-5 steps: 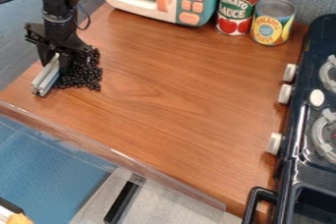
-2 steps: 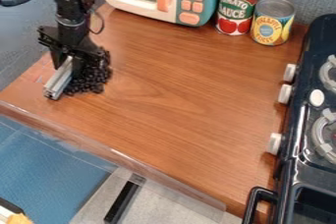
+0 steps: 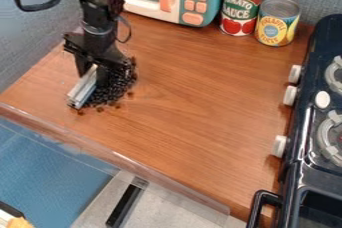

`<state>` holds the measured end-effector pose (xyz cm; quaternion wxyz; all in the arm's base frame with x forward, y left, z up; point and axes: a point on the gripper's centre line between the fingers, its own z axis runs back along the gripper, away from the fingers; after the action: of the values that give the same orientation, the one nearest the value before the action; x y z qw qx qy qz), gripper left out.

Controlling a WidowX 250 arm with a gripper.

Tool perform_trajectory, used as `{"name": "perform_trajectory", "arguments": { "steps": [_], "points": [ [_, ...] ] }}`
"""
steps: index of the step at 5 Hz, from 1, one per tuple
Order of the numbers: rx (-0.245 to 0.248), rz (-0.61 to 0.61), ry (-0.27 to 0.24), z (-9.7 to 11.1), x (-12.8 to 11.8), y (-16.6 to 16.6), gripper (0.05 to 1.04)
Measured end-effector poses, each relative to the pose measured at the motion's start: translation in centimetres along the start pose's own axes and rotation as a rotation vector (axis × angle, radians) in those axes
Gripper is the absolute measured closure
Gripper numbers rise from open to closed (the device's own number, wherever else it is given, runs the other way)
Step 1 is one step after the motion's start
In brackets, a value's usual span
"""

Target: Sweep into pile

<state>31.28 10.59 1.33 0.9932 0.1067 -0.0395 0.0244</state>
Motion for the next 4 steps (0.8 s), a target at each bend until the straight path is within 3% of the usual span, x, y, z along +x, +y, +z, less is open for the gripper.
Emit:
{"name": "perform_trajectory", "arguments": {
  "steps": [4],
  "points": [
    [-0.073, 0.068, 0.017, 1.5, 0.5, -6.3, 0.703]
  ]
}}
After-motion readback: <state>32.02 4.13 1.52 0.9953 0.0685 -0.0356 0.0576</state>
